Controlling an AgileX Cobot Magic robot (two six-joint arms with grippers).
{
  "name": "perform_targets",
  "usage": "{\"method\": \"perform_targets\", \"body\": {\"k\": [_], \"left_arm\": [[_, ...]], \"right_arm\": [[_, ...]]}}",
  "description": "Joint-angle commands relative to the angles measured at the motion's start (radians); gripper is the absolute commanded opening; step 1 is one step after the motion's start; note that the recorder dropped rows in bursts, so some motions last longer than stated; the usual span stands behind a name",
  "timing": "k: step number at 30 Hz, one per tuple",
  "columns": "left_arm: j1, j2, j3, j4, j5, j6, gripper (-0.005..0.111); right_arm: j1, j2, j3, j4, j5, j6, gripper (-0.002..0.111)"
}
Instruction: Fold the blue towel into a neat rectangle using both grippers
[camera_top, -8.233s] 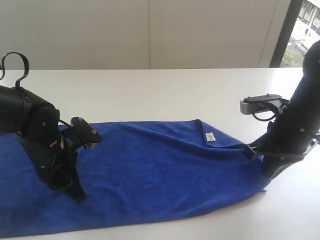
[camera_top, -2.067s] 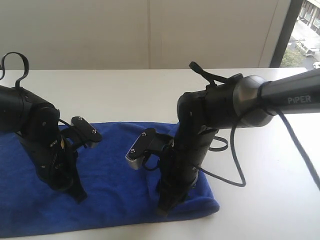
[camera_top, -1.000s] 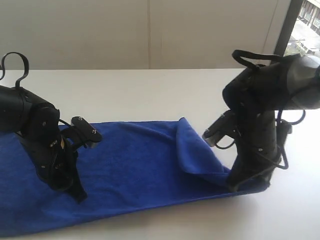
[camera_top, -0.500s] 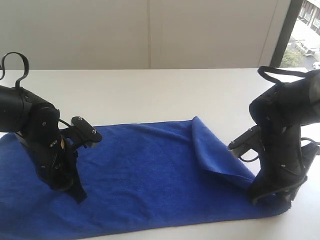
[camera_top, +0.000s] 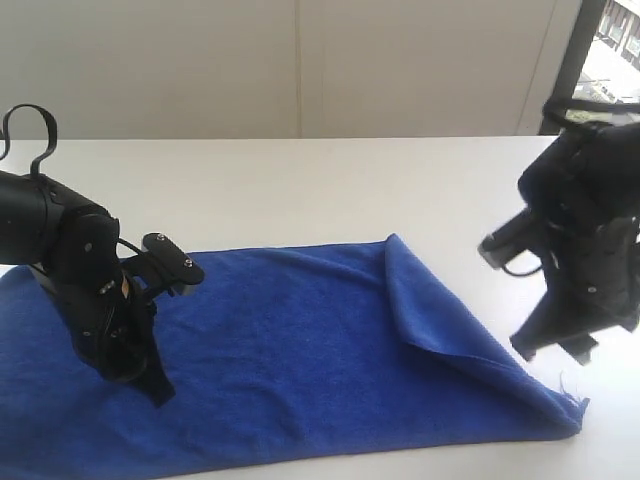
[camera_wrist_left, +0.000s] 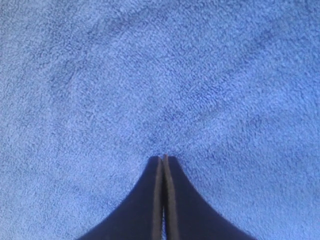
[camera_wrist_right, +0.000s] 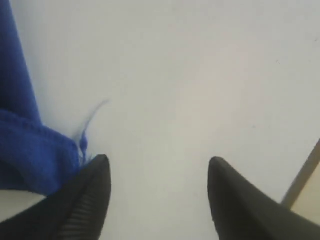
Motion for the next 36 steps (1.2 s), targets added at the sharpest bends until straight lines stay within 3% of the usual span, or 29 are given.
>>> {"method": "perform_targets", "body": {"k": [1,4,7,19,27,31,36], "left_arm": [[0.002,0.000,0.008,-0.012,0.013,-0.001,0.000],[0.002,0.000,0.008,-0.011,0.010,-0.001,0.000],[0.002,0.001,0.008,-0.011,0.010,-0.001,0.000],[0.002,0.002,0.008,-0.019,0.016,-0.001,0.000],[0.002,0.002,0.008,-0.018,0.011,0.003,0.000],[0.002,0.002,0.008,-0.018,0.011,0.003,0.000],[0.002,0.002,0.008,-0.018,0.009,0.003,0.000]], "right_arm": [[-0.007,-0.115,-0.016,0.271,-0.212,-0.145,0.053],[0.001,-0.113,-0.016,0.702,-0.300,-0.501,0.034],[0.021,-0.061,-0.016,0.979,-0.280,-0.787,0.002],[0.044,0.115,-0.016,0.979,-0.484,-0.822,0.000],[0.043,0.113,-0.018,0.643,-0.534,-0.558,0.000],[0.045,0.089,-0.018,0.644,-0.516,-0.569,0.000],[0.086,0.089,-0.018,0.787,-0.434,-0.700,0.000]]}}
